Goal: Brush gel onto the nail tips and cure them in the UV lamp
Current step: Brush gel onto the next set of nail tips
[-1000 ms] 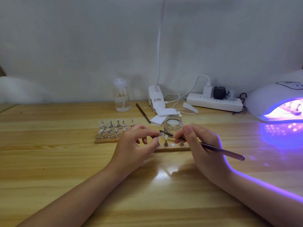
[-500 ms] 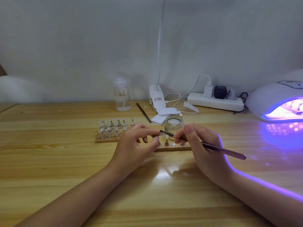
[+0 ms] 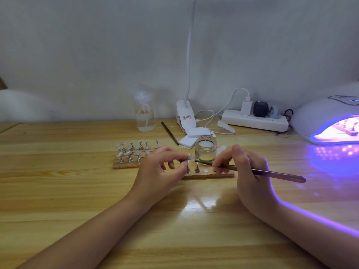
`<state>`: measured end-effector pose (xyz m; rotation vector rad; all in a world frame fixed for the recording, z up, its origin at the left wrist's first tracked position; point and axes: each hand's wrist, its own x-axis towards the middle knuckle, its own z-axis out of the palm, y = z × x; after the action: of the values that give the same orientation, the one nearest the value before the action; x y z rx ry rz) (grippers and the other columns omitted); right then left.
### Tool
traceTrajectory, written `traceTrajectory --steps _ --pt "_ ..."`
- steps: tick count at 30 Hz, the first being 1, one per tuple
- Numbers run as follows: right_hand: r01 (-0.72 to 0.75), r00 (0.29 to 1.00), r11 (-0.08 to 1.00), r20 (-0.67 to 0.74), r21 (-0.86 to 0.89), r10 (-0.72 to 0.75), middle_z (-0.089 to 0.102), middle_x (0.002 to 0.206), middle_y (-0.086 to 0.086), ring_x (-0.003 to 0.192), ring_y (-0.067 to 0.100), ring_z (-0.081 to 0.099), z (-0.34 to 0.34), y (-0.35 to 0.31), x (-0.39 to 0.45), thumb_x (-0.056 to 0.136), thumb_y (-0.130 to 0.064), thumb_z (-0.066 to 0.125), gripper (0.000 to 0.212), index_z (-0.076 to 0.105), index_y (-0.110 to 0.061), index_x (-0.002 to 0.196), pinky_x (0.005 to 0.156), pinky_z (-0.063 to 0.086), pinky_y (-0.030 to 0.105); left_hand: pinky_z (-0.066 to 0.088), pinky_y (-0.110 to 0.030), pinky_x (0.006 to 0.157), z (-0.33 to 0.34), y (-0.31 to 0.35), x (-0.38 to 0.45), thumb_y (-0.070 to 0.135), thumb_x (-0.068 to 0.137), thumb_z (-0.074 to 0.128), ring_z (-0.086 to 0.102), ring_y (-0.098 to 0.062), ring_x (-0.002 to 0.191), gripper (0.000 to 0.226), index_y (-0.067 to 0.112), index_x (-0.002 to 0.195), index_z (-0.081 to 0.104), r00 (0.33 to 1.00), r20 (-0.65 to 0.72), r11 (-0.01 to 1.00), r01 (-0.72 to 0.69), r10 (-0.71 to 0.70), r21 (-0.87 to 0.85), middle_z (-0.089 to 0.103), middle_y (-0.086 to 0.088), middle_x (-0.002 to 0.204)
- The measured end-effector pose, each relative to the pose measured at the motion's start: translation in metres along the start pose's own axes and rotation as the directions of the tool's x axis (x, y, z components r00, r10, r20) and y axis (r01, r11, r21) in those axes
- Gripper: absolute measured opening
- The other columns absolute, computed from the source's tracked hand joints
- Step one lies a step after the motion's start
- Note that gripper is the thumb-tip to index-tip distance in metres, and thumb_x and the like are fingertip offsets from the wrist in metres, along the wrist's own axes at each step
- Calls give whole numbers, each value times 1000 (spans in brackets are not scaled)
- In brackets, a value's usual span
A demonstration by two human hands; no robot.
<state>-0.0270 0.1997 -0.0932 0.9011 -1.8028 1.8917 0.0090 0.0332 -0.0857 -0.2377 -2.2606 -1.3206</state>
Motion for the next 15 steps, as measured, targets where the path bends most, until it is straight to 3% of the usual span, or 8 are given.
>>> traceTrajectory --steps 5,8,15 --pt "-14 998 997 54 -81 19 62 64 -3 60 2 56 1 -1 1 88 -39 35 40 63 -19 68 60 39 11 37 -25 60 0 1 0 1 75 69 46 -4 63 35 36 77 68 1000 5 1000 -21 21 10 63 8 75" --pt "-19 998 995 57 -99 24 64 67 -4 62 2 58 2 -1 1 89 -39 35 40 64 -20 70 61 38 8 36 -23 59 0 2 0 10 75 69 46 -4 63 27 37 77 67 999 12 999 -32 32 5 62 8 74" --pt "-26 998 996 53 -86 31 63 63 -4 61 5 57 2 0 1 88 -40 35 40 64 -23 67 62 41 14 36 -21 60 1 0 0 0 75 69 46 -3 62 32 32 77 69 1000 12 1000 -13 12 16 62 8 75"
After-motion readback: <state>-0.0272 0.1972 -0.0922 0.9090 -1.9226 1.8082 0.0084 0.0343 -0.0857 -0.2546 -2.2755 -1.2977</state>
